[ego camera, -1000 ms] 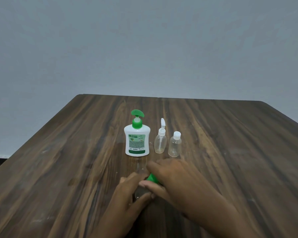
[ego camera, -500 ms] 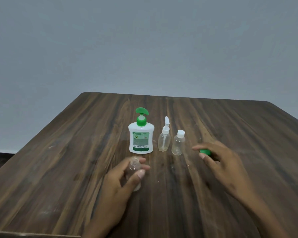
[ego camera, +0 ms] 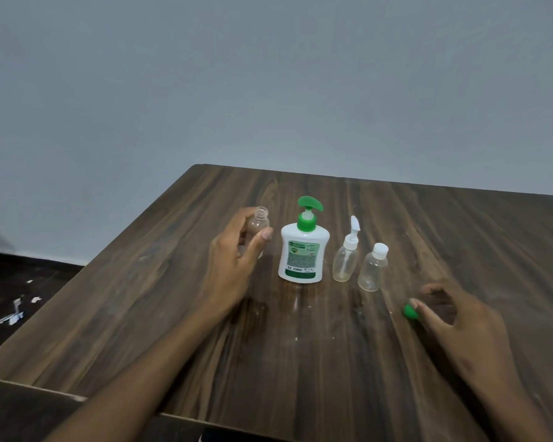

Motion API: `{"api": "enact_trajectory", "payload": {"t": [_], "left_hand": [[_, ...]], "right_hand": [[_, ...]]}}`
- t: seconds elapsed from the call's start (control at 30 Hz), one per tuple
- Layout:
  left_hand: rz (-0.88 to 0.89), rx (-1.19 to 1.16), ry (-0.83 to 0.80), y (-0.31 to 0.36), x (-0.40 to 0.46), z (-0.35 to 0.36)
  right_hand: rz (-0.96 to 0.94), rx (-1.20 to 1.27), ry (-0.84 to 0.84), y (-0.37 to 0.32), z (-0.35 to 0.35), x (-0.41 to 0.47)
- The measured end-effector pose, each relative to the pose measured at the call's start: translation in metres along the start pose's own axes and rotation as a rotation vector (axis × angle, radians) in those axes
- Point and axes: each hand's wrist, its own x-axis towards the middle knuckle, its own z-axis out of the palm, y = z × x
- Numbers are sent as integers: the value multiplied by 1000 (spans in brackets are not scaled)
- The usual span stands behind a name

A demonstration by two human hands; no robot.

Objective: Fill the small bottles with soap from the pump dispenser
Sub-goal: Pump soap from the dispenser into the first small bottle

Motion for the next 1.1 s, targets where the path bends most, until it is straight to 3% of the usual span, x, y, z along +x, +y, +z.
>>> {"api": "enact_trajectory", "payload": {"t": [0.17, 0.27, 0.4, 0.5, 0.7, 1.1], "left_hand": [[-4, -7, 31, -4, 5, 14], [-19, -30, 10, -7, 3, 19], [-32, -105, -74, -11, 1, 21], [-20, -157, -130, -13, 2, 22], [-38, -226, -135, -15, 3, 24], [-23, -207, -78, -7, 2, 23]], "right_hand": [[-324, -44, 36, -67, -16, 26], [-503, 56, -141, -117, -12, 59], [-787, -124, -409, -157, 7, 105], [-894, -172, -502, -173, 13, 128], [-809, -162, -622, -180, 11, 148], [-720, -61, -626, -185, 16, 145]]}}
